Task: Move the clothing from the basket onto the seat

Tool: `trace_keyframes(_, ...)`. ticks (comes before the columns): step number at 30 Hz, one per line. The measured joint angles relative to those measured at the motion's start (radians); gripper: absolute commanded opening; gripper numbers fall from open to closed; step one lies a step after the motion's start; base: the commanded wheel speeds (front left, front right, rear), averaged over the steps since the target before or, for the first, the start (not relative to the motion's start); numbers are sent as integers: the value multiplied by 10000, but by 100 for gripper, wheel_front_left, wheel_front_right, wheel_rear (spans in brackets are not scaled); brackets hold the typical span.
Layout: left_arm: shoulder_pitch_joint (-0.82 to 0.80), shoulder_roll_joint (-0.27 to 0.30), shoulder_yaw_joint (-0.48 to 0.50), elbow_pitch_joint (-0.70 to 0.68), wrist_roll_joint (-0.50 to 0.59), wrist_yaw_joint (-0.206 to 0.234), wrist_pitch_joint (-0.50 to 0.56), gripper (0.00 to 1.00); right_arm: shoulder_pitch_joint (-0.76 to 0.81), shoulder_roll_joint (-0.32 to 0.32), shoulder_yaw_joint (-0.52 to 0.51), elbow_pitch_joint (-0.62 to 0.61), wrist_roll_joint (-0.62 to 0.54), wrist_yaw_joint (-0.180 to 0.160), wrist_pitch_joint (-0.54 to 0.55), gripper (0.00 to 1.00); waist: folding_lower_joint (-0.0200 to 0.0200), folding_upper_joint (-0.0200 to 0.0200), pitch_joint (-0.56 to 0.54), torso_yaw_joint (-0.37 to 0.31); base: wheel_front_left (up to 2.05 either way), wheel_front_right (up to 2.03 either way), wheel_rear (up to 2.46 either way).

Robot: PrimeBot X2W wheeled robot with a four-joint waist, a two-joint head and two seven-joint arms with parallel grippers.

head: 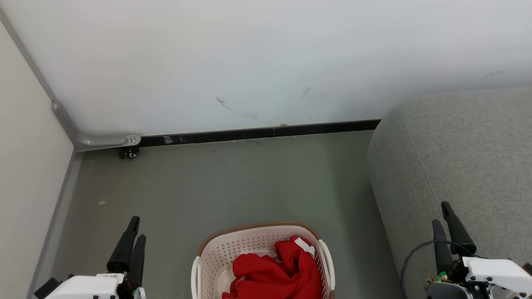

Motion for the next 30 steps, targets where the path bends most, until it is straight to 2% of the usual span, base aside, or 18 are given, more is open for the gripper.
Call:
trace_keyframes(10,-1,21,-368,-25,499,-6,-397,100,-1,4,284,-257,-430,0,-355,100,3,0,10,11,0,0,0)
trace_keyframes(15,-2,29,-554,-27,819,-12,-546,100,0,-6,412,-284,-828,0,-571,100,18,0,11,17,0,0,0)
trace_keyframes(21,-15,42,-698,-29,1432,-12,-769,100,-1,-163,596,-330,-1547,0,-800,100,39,0,10,26,0,0,0)
trace_keyframes(30,-92,77,-846,-144,2592,-10,-1112,100,-16,-274,819,-389,-2721,0,-1089,100,46,0,19,40,0,0,0)
